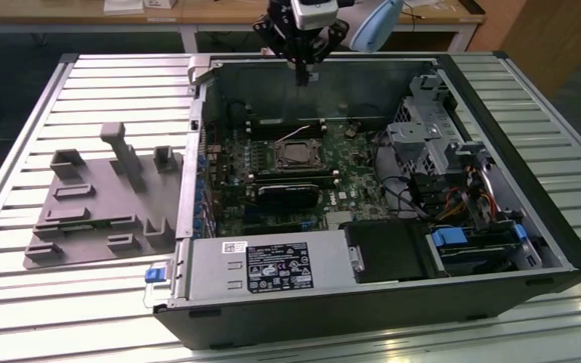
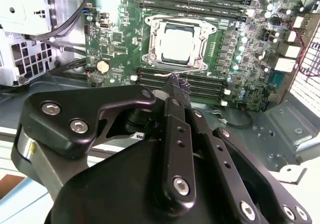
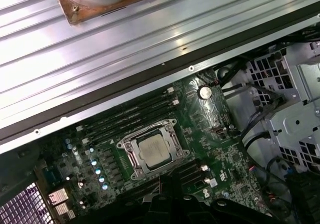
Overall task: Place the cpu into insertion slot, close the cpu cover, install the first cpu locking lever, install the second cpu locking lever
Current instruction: 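Install the first cpu locking lever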
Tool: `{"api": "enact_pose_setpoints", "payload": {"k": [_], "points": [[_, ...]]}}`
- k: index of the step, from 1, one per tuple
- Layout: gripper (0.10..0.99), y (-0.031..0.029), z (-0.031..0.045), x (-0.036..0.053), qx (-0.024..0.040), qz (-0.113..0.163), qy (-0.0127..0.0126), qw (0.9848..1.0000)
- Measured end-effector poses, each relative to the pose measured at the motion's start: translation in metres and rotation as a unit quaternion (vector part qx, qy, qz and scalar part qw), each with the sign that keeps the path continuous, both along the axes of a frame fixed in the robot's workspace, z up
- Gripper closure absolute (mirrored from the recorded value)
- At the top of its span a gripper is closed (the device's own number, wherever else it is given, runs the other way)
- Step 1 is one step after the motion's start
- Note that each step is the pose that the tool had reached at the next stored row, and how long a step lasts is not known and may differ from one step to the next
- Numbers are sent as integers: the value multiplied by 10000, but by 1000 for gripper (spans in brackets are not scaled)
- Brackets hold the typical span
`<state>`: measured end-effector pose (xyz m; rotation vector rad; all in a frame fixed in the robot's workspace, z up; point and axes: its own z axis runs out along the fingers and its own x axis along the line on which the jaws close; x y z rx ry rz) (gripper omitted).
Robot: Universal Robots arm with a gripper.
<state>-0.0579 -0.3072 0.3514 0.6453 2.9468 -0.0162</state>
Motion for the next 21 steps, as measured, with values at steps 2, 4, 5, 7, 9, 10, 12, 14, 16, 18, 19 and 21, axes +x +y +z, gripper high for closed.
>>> {"api": "enact_pose_setpoints", "payload": {"k": [2,4,5,7,9,10,12,14,16,18,19,21], "points": [[980,-2,-20,0,0,1,0,10000],[980,-4,-41,1,0,1,0,10000],[980,-6,-53,1,0,1,0,10000],[980,-9,-79,1,0,1,0,10000],[980,-13,-109,1,0,1,1,10000],[980,-16,-125,1,0,1,2,10000],[980,-23,-158,2,3,1,5,10000],[980,-30,-192,3,6,1,8,10000],[980,-34,-223,3,9,1,13,10000],[980,-34,-232,2,8,0,15,10000],[980,-34,-232,3,7,0,16,10000],[980,-34,-233,3,8,1,9,10000]]}}
